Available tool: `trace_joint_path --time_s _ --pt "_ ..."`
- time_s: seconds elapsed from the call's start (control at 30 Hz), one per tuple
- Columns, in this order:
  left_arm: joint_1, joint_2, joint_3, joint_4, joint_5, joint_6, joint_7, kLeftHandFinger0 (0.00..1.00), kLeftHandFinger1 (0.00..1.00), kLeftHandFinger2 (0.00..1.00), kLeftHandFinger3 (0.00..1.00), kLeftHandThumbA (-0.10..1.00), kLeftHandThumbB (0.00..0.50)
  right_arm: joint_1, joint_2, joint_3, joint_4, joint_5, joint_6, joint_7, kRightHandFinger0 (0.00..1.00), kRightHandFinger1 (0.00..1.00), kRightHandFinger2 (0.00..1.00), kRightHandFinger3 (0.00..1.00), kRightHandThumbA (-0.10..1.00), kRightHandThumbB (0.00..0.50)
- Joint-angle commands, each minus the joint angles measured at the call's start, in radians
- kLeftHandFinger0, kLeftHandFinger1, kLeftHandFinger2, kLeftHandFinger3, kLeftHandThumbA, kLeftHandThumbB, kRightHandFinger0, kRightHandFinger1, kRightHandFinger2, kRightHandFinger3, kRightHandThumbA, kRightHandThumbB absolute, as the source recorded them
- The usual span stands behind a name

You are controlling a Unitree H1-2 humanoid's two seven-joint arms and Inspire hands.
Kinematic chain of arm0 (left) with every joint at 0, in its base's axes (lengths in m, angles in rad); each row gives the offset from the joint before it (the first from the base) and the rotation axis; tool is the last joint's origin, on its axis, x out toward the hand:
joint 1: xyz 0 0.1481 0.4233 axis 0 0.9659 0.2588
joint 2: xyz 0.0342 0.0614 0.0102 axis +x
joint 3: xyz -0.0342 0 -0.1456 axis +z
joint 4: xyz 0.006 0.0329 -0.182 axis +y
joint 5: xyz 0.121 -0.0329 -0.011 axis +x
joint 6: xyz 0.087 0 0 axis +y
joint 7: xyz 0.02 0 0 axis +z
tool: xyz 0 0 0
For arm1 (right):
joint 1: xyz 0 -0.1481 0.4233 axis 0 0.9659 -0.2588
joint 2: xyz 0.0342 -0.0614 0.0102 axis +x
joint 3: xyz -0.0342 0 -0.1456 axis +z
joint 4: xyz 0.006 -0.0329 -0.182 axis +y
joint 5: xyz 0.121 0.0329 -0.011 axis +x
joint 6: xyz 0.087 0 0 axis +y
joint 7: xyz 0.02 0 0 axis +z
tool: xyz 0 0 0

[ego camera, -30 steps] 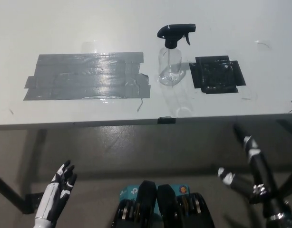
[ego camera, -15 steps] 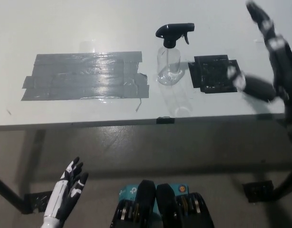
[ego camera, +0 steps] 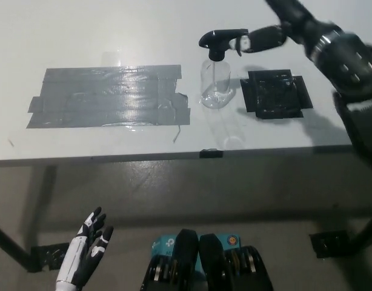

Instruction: The robot grabs the black lid of the spray bottle on the desk and places it on the black area of the desk

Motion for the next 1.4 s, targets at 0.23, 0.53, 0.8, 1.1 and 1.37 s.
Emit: trace_joint_path --time_s 0.23,0.53,0.8,1.1,1.37 --pt "-0.022 0.042 -0.026 -0.015 0.089 -0.066 0.013 1.0 1.0 1.0 1.0 0.86 0.163 -0.488 0.075 0.239 0.573 -0.178 0.03 0.198 1.0 1.0 1.0 1.0 0.89 0.458" --pt "-0.031 0.055 -0.049 0.002 0.121 -0.102 0.019 0.99 1.0 1.0 1.0 0.83 0.162 -0.559 0.109 0.333 0.748 -0.233 -0.076 0.219 1.0 1.0 1.0 1.0 0.94 0.426" --pt "-0.037 0.071 -0.072 0.004 0.14 -0.093 0.005 0.88 0.94 0.99 1.0 0.63 0.162 -0.571 0.136 0.344 0.803 -0.256 -0.064 0.219 1.0 1.0 1.0 1.0 0.98 0.421" --pt "-0.046 0.083 -0.088 -0.007 0.169 -0.079 0.006 0.68 0.76 0.84 1.0 0.28 0.139 -0.563 0.164 0.315 0.828 -0.269 -0.048 0.181 1.0 1.0 1.0 1.0 0.98 0.45" --pt "-0.046 0.085 -0.088 -0.014 0.173 -0.073 0.005 0.65 0.73 0.81 1.0 0.24 0.149 -0.548 0.16 0.311 0.866 -0.279 -0.137 0.198 1.0 1.0 1.0 1.0 1.0 0.388"
